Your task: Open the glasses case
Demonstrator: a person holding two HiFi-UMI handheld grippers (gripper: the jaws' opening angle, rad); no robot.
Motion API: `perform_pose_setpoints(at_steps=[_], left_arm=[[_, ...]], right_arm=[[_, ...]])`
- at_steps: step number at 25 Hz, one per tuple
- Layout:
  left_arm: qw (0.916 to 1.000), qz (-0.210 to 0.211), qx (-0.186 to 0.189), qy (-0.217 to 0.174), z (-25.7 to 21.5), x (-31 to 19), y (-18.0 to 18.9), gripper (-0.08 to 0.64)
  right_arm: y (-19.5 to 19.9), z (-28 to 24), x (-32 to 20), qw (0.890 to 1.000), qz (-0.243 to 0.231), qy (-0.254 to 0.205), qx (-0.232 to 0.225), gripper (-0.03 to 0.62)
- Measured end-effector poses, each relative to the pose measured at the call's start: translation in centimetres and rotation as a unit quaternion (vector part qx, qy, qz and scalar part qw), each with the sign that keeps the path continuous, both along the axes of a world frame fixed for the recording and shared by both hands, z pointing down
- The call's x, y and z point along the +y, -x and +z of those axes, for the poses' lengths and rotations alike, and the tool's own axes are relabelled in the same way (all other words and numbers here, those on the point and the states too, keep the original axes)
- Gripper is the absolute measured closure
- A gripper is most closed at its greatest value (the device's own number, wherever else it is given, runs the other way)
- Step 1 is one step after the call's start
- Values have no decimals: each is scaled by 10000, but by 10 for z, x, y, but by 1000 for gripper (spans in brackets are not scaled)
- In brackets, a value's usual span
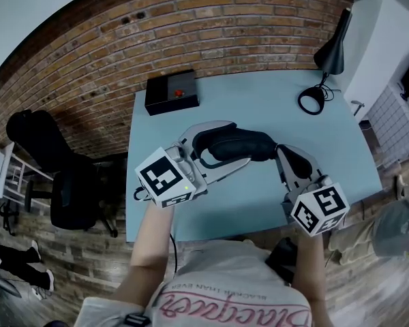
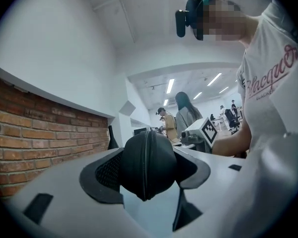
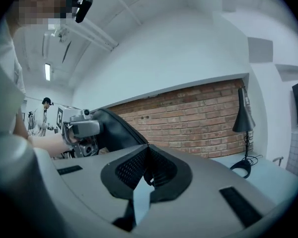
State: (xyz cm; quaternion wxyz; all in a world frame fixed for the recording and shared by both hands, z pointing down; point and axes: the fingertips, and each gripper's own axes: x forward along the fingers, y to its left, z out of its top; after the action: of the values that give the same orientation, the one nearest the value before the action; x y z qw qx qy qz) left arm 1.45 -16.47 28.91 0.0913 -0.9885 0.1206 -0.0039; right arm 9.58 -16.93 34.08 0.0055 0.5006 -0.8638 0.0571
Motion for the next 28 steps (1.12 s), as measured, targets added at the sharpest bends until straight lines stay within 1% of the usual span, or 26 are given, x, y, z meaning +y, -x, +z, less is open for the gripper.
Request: perform_pose_setpoints(at_steps=[2,5,8,10,12,13,15,17,19,20,22,24,28], left_arm=[[9995,-12,-331,-6,12,-1,1,288],[9945,-108,-1033,-145,36,-4,-2,269],[9887,-302,-1430,-342,48,-8,-5,265],[9822,-553,-1712,-536,56,-14,-7,264],[9721,-879,-2033,-773,62,-22,-7,264],[9676,-1017,-2133,-891,63,-25,-7,264],[9610,-1174,-2254,-1093,63,-29,-9,264],[9548,-1240,-2402,-1240,64,-30,-11,258],[9506,-1265,-2500,-1337,64,-29,-11,254],[9508,-1256,-2489,-1353,62,-28,-12,253],[9539,-1217,-2409,-1315,57,-25,-13,252],[9562,-1186,-2374,-1233,55,-24,-11,247],[9589,-1012,-2464,-974,55,-17,-11,236]], right_arm=[[-2,-11,3,9997,-17,-220,49,574],[0,-28,8,9987,-91,-480,164,574],[8,-42,13,9973,-196,-659,273,574],[15,-52,18,9963,-343,-765,187,574],[26,-60,24,9948,-502,-868,165,572],[32,-63,27,9940,-576,-909,180,574],[42,-68,31,9927,-696,-965,177,574],[48,-71,32,9922,-714,-998,216,574],[48,-70,29,9917,-537,-1035,535,572],[46,-68,26,9905,-365,-1064,792,572],[41,-65,21,9858,20,-1123,1247,574],[38,-66,15,9811,322,-1202,1481,574],[34,-59,8,9651,675,-1298,2174,574]])
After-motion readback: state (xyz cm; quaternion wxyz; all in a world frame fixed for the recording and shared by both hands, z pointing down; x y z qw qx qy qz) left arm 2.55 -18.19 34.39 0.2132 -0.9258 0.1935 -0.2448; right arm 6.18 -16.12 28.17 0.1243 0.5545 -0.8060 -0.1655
